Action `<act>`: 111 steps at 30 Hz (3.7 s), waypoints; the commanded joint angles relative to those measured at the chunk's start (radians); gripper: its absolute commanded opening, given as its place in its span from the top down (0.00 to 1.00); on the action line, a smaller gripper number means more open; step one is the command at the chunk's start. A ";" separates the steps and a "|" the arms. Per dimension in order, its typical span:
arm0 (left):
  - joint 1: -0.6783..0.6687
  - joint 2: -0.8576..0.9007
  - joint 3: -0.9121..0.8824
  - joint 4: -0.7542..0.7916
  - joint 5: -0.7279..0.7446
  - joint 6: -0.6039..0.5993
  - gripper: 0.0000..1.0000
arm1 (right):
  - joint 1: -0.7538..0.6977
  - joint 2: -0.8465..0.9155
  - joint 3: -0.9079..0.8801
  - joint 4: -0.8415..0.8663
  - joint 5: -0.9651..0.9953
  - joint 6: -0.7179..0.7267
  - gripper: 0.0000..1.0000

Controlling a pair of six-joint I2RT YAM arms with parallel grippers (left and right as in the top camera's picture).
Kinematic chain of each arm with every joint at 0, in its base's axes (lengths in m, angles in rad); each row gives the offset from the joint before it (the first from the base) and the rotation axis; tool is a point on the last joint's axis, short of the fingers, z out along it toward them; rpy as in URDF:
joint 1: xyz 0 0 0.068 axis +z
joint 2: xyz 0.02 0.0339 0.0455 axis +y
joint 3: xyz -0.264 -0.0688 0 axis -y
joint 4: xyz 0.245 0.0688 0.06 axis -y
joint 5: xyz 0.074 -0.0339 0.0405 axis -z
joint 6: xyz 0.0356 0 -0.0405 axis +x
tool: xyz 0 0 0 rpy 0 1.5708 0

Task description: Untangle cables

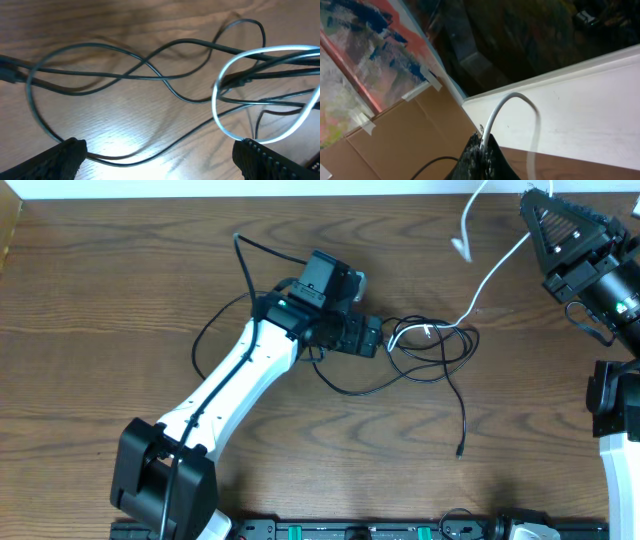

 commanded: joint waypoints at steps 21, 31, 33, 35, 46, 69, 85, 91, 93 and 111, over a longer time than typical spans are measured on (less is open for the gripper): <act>-0.114 0.024 0.015 0.051 -0.014 -0.073 0.02 | -0.003 -0.014 0.019 0.093 -0.031 0.144 0.99; -0.087 0.029 0.015 0.066 -0.014 -0.104 0.02 | -0.005 -0.014 0.019 0.100 -0.048 0.143 0.99; -0.073 0.029 0.015 0.066 -0.014 -0.111 0.02 | -0.005 -0.015 0.019 0.102 -0.048 0.144 0.99; -0.060 0.029 0.015 0.066 -0.014 -0.111 0.02 | -0.005 -0.015 0.019 0.104 -0.048 0.144 0.99; -0.062 0.043 0.015 0.105 -0.014 -0.136 0.02 | -0.003 -0.015 0.019 0.105 -0.059 0.154 0.99; -0.172 0.199 0.015 0.062 0.031 -0.072 0.02 | -0.003 -0.015 0.019 0.105 -0.059 0.154 0.99; -0.174 0.201 0.015 0.185 -0.168 -0.163 0.02 | 0.000 -0.015 0.019 0.104 -0.085 0.162 0.99; -0.165 0.201 0.015 0.194 -0.568 -0.307 0.02 | 0.000 -0.016 0.019 0.104 -0.117 0.162 0.99; -0.152 0.201 0.015 0.219 -0.621 -0.335 0.02 | 0.000 -0.016 0.019 0.103 -0.132 0.162 0.99; -0.069 0.200 0.015 0.216 0.074 -0.007 0.02 | 0.000 0.007 0.018 -0.072 -0.097 0.072 0.99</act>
